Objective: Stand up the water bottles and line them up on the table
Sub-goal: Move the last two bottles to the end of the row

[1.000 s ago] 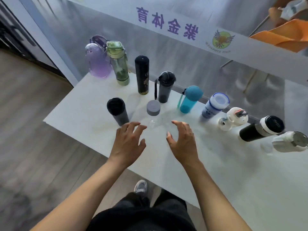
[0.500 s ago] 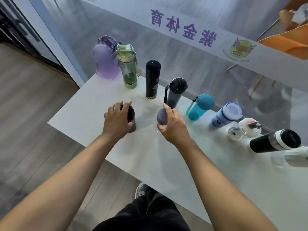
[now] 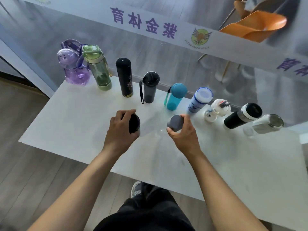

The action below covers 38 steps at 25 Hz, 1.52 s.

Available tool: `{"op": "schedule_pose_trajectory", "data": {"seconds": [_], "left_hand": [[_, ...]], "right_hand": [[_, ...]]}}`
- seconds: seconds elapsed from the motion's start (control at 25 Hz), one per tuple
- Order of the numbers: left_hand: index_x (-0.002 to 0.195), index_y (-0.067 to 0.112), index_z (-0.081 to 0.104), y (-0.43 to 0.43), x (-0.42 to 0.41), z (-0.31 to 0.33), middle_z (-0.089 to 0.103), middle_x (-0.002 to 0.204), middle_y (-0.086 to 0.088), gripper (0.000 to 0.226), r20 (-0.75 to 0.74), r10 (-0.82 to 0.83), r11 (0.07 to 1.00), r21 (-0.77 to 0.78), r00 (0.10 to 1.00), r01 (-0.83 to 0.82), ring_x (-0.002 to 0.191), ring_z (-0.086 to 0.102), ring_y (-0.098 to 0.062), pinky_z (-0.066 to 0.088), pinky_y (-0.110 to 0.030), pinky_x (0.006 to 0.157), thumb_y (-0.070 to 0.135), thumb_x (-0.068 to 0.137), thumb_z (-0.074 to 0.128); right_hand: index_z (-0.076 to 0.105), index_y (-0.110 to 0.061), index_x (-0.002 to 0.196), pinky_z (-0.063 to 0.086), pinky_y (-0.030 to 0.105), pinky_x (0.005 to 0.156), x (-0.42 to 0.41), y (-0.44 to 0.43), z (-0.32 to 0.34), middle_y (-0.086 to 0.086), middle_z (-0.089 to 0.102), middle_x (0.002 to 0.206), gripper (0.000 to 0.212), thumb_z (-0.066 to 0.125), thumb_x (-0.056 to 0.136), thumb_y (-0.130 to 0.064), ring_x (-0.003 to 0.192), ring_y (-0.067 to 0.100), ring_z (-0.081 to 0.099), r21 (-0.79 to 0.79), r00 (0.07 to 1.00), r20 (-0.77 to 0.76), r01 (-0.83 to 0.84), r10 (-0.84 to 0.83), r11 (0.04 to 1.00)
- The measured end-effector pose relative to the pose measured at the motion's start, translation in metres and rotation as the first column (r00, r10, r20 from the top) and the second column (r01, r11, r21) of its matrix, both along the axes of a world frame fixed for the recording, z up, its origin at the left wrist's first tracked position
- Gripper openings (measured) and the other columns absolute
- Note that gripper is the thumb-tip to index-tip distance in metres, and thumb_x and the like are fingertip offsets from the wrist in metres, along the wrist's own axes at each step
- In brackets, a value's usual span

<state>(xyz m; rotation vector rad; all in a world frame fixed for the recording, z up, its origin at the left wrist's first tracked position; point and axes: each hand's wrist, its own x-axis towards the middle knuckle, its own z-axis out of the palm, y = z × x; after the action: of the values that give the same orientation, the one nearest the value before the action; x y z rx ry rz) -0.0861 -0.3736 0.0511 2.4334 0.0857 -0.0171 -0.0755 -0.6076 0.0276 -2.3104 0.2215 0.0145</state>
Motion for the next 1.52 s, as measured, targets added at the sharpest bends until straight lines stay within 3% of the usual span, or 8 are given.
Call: {"op": "schedule_pose_trajectory", "data": {"seconds": [0.24, 0.48, 0.68, 0.88, 1.16, 1.32, 1.44, 1.52], "left_hand": [[0.141, 0.033, 0.043, -0.078, -0.026, 0.004, 0.046, 0.133, 0.003, 0.072, -0.053, -0.249, 0.965, -0.092, 0.967, 0.244, 0.116, 0.046, -0.026, 0.04, -0.031, 0.092, 0.026, 0.076, 0.073], [0.14, 0.031, 0.04, -0.158, -0.031, 0.01, 0.048, 0.134, 0.005, 0.079, -0.071, -0.465, 0.883, -0.113, 0.883, 0.456, 0.115, 0.045, -0.024, 0.038, -0.029, 0.092, 0.025, 0.071, 0.078], [0.135, 0.028, 0.04, -0.228, -0.035, 0.018, 0.049, 0.124, 0.009, 0.074, -0.034, -0.551, 0.829, -0.144, 0.834, 0.541, 0.109, 0.045, -0.018, 0.037, -0.027, 0.085, 0.027, 0.072, 0.079], [0.132, 0.03, 0.041, -0.32, -0.04, 0.01, 0.05, 0.125, 0.013, 0.071, -0.026, -0.627, 0.774, -0.132, 0.778, 0.619, 0.107, 0.046, -0.017, 0.037, -0.027, 0.085, 0.031, 0.072, 0.077], [0.131, 0.027, 0.044, -0.467, -0.052, -0.005, 0.049, 0.127, 0.006, 0.07, -0.041, -0.563, 0.825, -0.09, 0.825, 0.558, 0.109, 0.048, -0.02, 0.041, -0.029, 0.086, 0.031, 0.071, 0.078], [0.129, 0.026, 0.045, -0.545, -0.048, -0.011, 0.049, 0.124, 0.003, 0.066, -0.026, -0.559, 0.828, -0.079, 0.829, 0.555, 0.108, 0.049, -0.021, 0.041, -0.029, 0.087, 0.03, 0.072, 0.078], [0.128, 0.022, 0.045, -0.592, -0.04, -0.017, 0.05, 0.122, -0.001, 0.065, -0.01, -0.586, 0.81, -0.046, 0.81, 0.585, 0.108, 0.049, -0.024, 0.042, -0.028, 0.088, 0.024, 0.072, 0.079], [0.128, 0.019, 0.046, -0.614, -0.032, -0.021, 0.049, 0.121, -0.003, 0.066, -0.002, -0.593, 0.805, -0.022, 0.805, 0.593, 0.107, 0.051, -0.026, 0.043, -0.03, 0.09, 0.02, 0.071, 0.079]], "right_hand": [[0.045, -0.027, 0.116, 0.039, 0.012, 0.063, -0.076, -0.077, 0.005, -0.007, 0.061, 0.104, 0.053, 0.082, 0.079, -0.032, 0.085, 0.013, 0.059, 0.038, 0.967, -0.025, 0.253, -0.252, 0.967], [0.046, -0.025, 0.117, 0.04, 0.006, 0.066, -0.14, -0.141, 0.008, -0.007, 0.059, 0.109, 0.051, 0.081, 0.08, -0.026, 0.092, 0.015, 0.058, 0.101, 0.855, -0.016, 0.518, -0.519, 0.85], [0.044, -0.028, 0.119, 0.04, 0.003, 0.069, -0.161, -0.197, 0.011, -0.009, 0.057, 0.109, 0.053, 0.08, 0.081, -0.025, 0.093, 0.013, 0.057, 0.159, 0.776, 0.008, 0.622, -0.631, 0.767], [0.044, -0.03, 0.117, 0.039, 0.0, 0.071, -0.171, -0.281, 0.005, -0.013, 0.057, 0.107, 0.051, 0.079, 0.082, -0.024, 0.094, -0.004, 0.058, 0.178, 0.748, 0.024, 0.649, -0.663, 0.739], [0.045, -0.029, 0.117, 0.042, 0.013, 0.069, -0.147, -0.445, -0.01, -0.006, 0.062, 0.107, 0.052, 0.081, 0.079, -0.028, 0.09, 0.017, 0.062, 0.122, 0.825, 0.033, 0.558, -0.565, 0.821], [0.046, -0.02, 0.122, 0.04, 0.006, 0.069, -0.13, -0.517, -0.017, -0.002, 0.06, 0.109, 0.056, 0.083, 0.08, -0.026, 0.089, 0.018, 0.06, 0.069, 0.868, 0.044, 0.491, -0.494, 0.869], [0.048, -0.012, 0.127, 0.046, 0.016, 0.079, -0.119, -0.553, -0.025, 0.001, 0.054, 0.112, 0.058, 0.082, 0.081, -0.018, 0.094, 0.015, 0.053, 0.052, 0.885, 0.084, 0.456, -0.459, 0.889], [0.049, -0.007, 0.132, 0.04, 0.018, 0.087, -0.11, -0.571, -0.03, 0.006, 0.054, 0.118, 0.061, 0.082, 0.081, -0.016, 0.1, 0.015, 0.049, 0.038, 0.888, 0.098, 0.448, -0.45, 0.893]]}}
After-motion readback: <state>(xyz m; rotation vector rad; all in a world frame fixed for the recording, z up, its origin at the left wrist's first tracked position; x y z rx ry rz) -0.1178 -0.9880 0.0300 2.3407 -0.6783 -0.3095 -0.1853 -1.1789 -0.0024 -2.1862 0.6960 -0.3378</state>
